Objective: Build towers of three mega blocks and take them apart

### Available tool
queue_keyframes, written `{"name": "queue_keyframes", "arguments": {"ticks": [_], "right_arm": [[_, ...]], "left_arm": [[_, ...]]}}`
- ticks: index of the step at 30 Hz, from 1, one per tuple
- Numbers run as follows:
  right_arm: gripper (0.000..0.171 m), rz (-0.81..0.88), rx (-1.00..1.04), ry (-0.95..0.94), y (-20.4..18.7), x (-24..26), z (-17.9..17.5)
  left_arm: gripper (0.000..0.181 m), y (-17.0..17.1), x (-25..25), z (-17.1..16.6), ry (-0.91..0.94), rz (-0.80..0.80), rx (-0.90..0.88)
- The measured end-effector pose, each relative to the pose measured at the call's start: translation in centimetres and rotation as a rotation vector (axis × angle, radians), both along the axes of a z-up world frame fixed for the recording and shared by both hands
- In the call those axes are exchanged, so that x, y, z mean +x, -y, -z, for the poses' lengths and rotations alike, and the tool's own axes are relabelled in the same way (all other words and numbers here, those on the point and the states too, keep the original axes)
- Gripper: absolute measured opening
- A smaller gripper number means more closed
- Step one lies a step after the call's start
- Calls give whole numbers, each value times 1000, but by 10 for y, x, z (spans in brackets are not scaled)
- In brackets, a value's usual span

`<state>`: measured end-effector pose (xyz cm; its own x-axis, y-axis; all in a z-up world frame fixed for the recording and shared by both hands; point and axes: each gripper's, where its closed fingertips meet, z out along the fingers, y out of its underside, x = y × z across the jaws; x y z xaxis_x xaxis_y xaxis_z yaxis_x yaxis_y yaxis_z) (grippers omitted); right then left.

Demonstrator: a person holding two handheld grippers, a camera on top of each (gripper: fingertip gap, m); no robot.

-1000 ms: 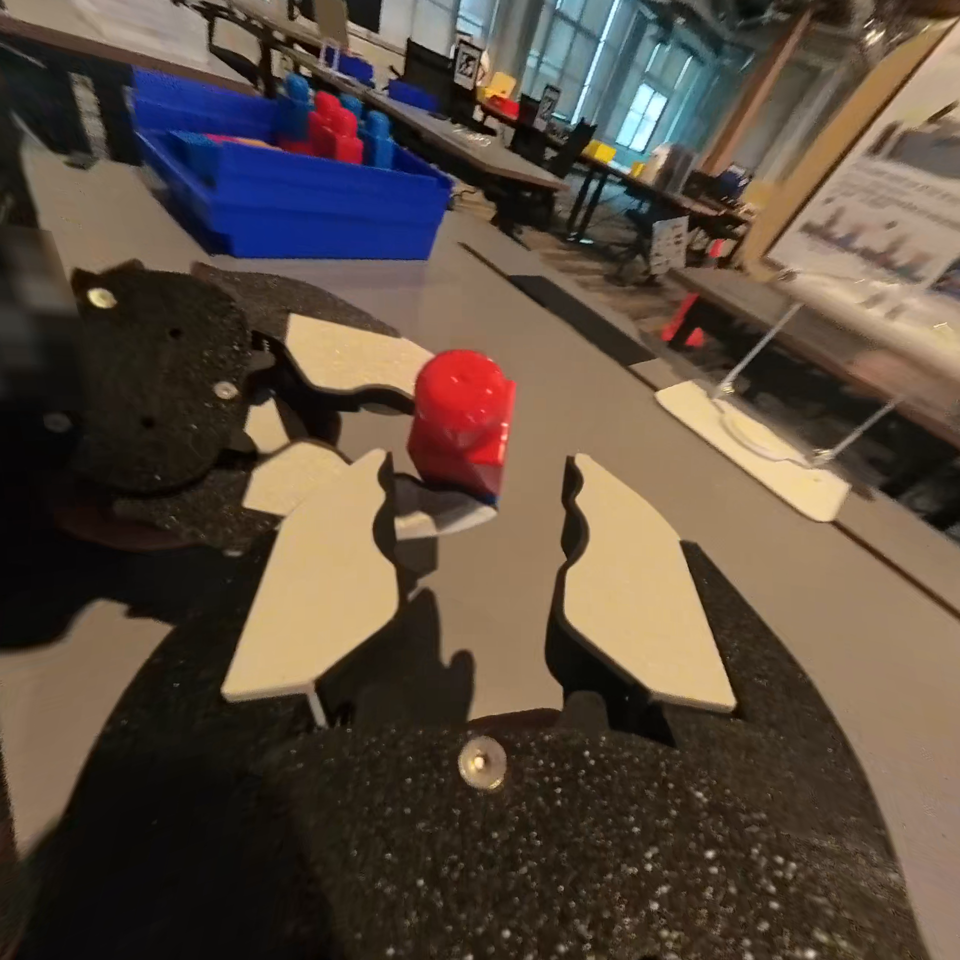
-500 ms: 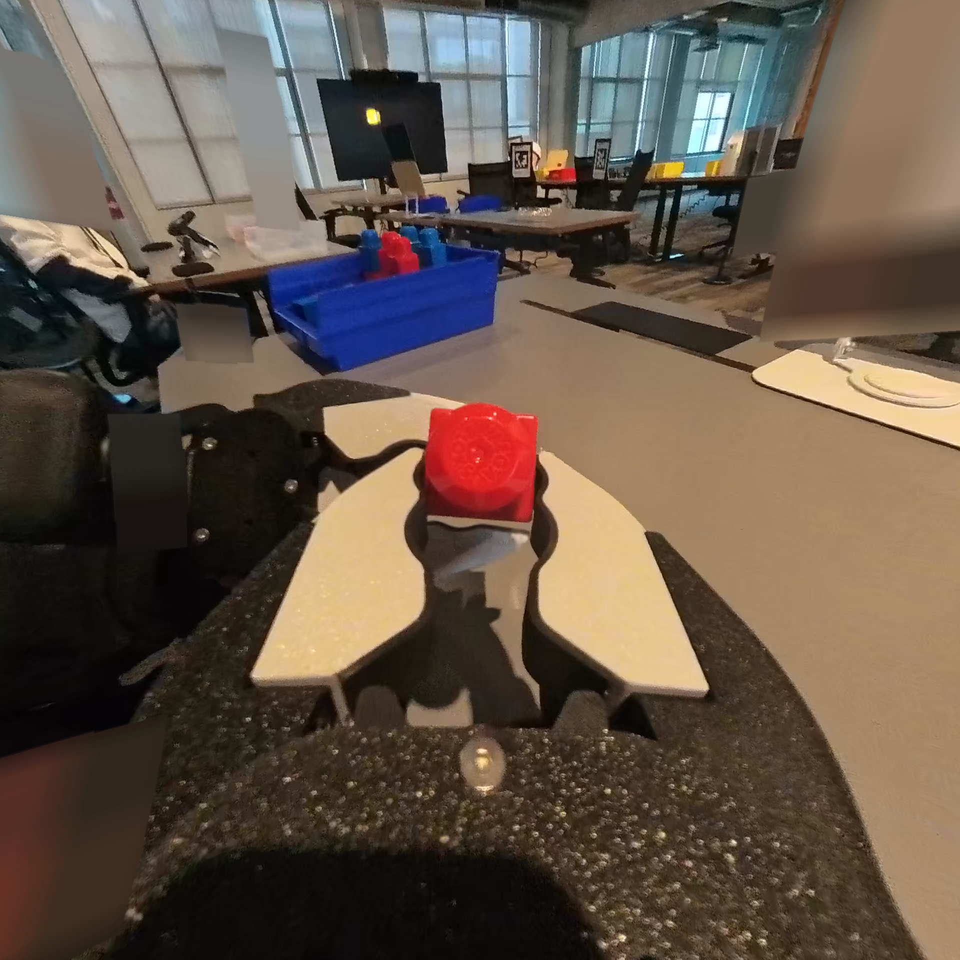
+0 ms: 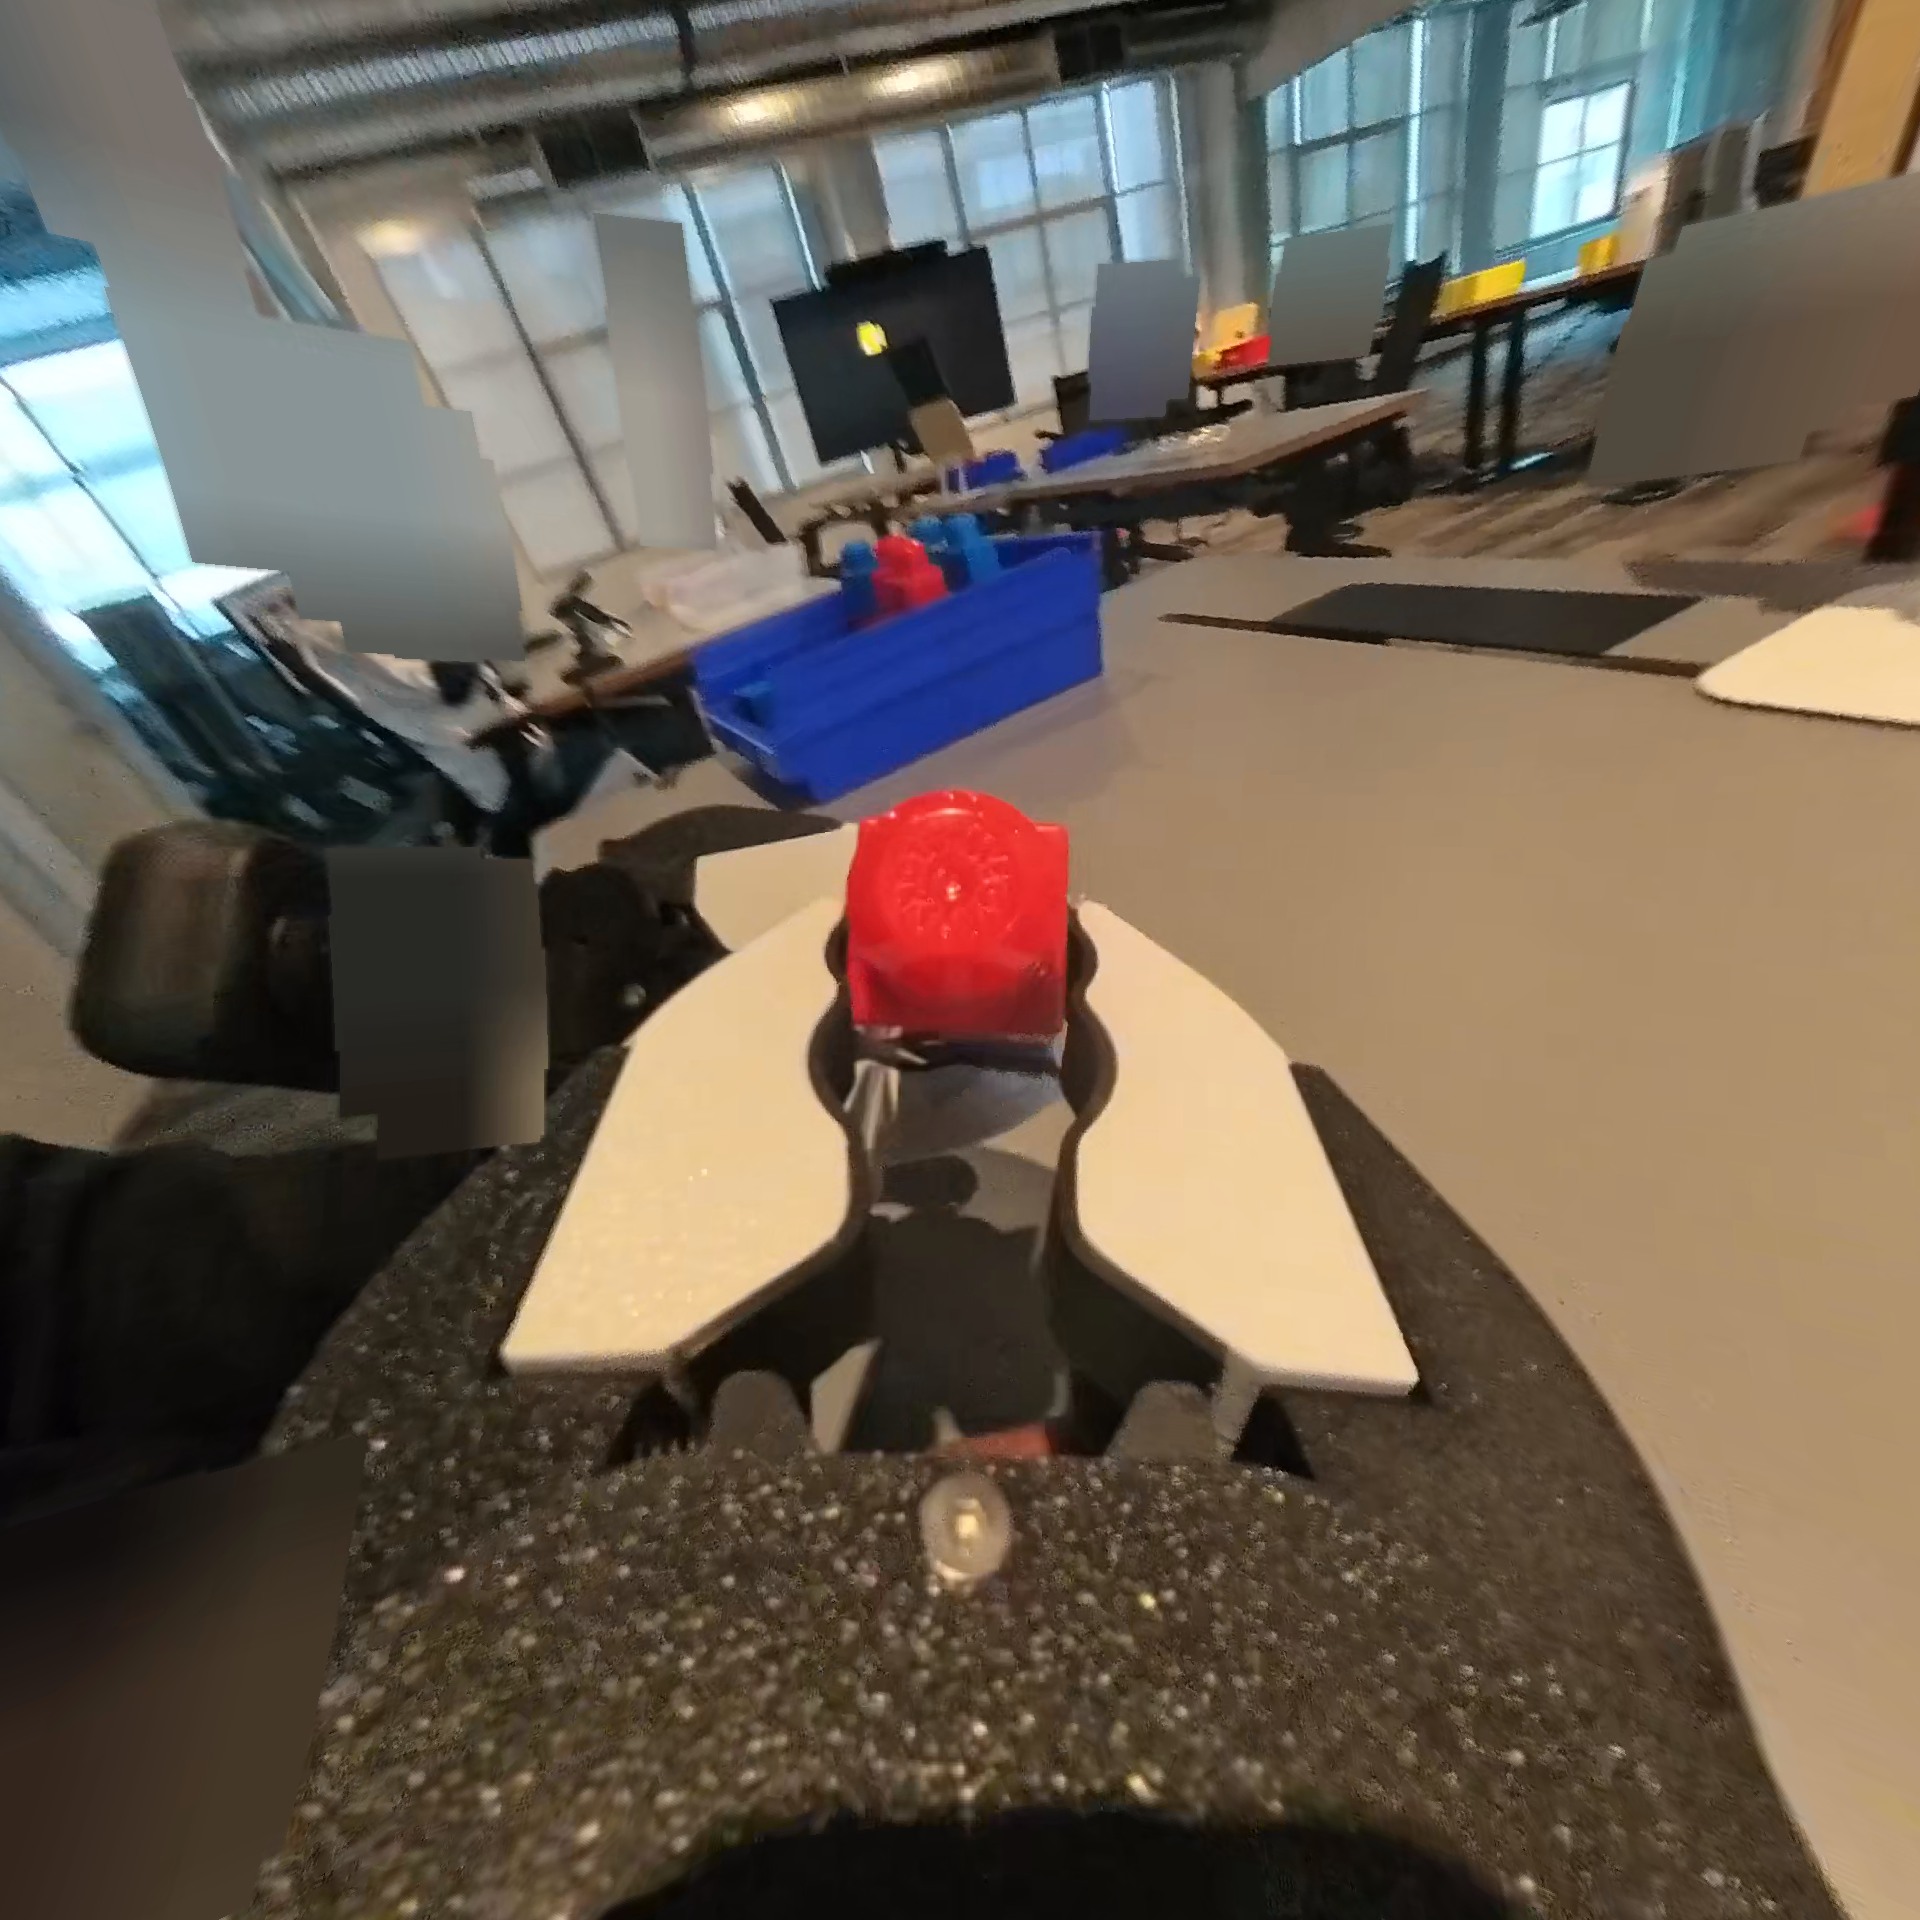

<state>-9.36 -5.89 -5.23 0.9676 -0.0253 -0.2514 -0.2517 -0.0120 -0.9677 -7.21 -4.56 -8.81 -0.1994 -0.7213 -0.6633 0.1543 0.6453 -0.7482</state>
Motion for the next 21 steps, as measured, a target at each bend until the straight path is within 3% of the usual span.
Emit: {"name": "queue_keyframes", "arguments": {"ticks": [4,8,11,14,17,21], "right_arm": [[36,-79,104,-179,7,3,-5],[36,-164,334,-290,25,3,-39],[36,76,201,-35,31,26,-35],[36,382,72,232,65,65,-47],[36,777,-111,447,136,129,-65],[37,1124,-495,498,241,218,-50]], "left_arm": [[35,8,-4,-2,-22,71,-67],[35,0,0,3,-122,76,-213],[35,-7,1,0,-130,69,-292],[35,-12,3,3,-148,41,-311],[35,-11,5,8,-155,23,-261],[35,-6,8,13,-161,13,-203]]}}
